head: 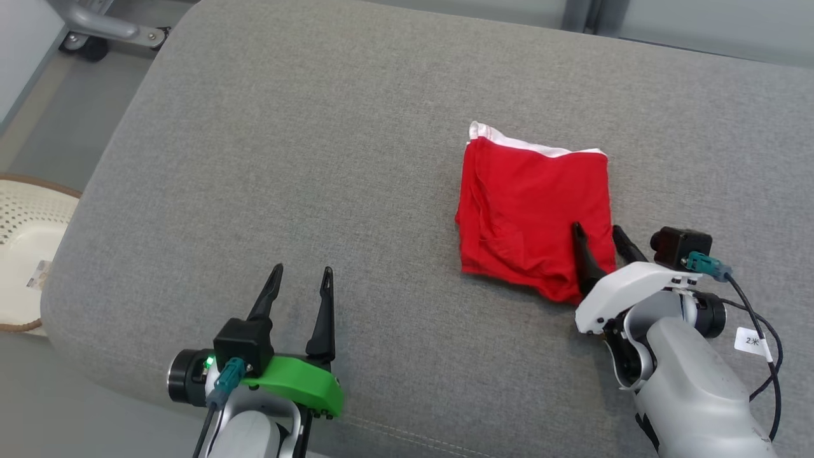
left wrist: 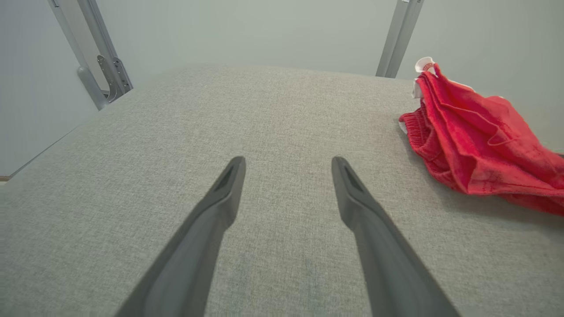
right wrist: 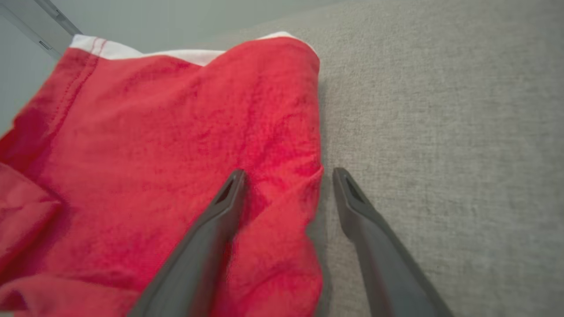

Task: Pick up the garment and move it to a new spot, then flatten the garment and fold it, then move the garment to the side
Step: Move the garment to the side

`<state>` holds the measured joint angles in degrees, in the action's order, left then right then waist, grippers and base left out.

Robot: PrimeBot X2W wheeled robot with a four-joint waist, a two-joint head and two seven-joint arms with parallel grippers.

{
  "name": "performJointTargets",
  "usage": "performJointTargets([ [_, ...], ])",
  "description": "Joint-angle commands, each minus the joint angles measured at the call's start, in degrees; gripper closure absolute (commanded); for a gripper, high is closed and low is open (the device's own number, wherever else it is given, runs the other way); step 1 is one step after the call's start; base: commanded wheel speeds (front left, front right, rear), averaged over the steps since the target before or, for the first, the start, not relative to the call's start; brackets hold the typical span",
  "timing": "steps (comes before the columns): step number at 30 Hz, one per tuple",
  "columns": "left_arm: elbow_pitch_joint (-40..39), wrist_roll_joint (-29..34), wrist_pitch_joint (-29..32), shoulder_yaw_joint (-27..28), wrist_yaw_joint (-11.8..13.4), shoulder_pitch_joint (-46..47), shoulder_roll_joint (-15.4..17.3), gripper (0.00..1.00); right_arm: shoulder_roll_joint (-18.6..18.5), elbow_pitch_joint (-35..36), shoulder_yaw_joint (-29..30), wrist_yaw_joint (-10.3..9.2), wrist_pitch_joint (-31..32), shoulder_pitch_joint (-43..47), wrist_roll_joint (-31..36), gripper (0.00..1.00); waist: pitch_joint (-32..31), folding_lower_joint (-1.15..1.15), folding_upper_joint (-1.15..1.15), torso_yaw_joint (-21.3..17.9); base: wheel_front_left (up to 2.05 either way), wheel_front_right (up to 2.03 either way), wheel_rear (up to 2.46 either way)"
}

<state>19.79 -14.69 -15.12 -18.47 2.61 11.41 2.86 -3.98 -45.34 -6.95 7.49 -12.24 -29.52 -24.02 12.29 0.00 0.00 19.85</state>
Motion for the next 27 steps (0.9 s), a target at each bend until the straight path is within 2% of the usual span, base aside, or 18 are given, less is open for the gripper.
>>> performJointTargets([
  [1, -0.28, -0.55, 0.05, -0.1, 0.38, 0.95, 0.13, 0.0, 0.05, -1.3, -1.04, -0.03, 0.84, -0.81, -1.07, 0.0, 1.54, 0.0, 0.0, 1.62, 0.0, 0.0, 0.0],
  [6, -0.34, -0.9, 0.04, -0.35, 0.54, 1.16, 0.13, 0.0, 0.15, -2.87, -5.24, 0.0, 2.48, -1.18, -6.32, 0.0, 1.95, 0.0, 0.0, 1.69, 0.0, 0.0, 0.0],
  [7, -0.33, -0.98, 0.04, -0.39, 0.6, 1.33, 0.13, 0.0, -0.16, -2.96, -6.21, 0.0, 2.38, -1.32, -6.64, 0.53, 1.96, 0.0, 0.0, 1.68, 0.0, 0.0, 0.0],
  [8, -0.38, -1.01, 0.04, -0.47, 0.68, 1.48, 0.13, 0.0, -0.4, -3.06, -6.85, 0.0, 2.09, -1.39, -7.37, 0.99, 1.95, 0.0, 0.0, 1.64, 0.0, 0.0, 0.0],
  [17, -0.61, -1.1, 0.05, -0.34, 0.88, 1.53, 0.13, 0.0, -4.25, -1.15, -10.71, -0.02, -1.81, -3.79, -8.88, 1.0, 0.91, 0.0, 0.0, 0.78, 0.0, 0.0, 0.0],
  [23, -1.11, -1.0, 0.04, 0.06, 0.12, 0.51, 0.13, 0.0, -6.71, 5.31, -13.44, -0.02, -2.98, -4.81, -3.54, 1.0, -1.48, 0.0, 0.0, -1.35, 0.0, 0.0, 0.0],
  [27, -1.33, -0.67, 0.04, 0.54, -0.27, -0.24, 0.14, 0.0, -6.41, 12.6, -12.57, -0.03, -2.92, -1.86, 1.08, 1.0, -3.5, 0.0, 0.0, -4.08, 0.0, 0.0, 0.0],
])
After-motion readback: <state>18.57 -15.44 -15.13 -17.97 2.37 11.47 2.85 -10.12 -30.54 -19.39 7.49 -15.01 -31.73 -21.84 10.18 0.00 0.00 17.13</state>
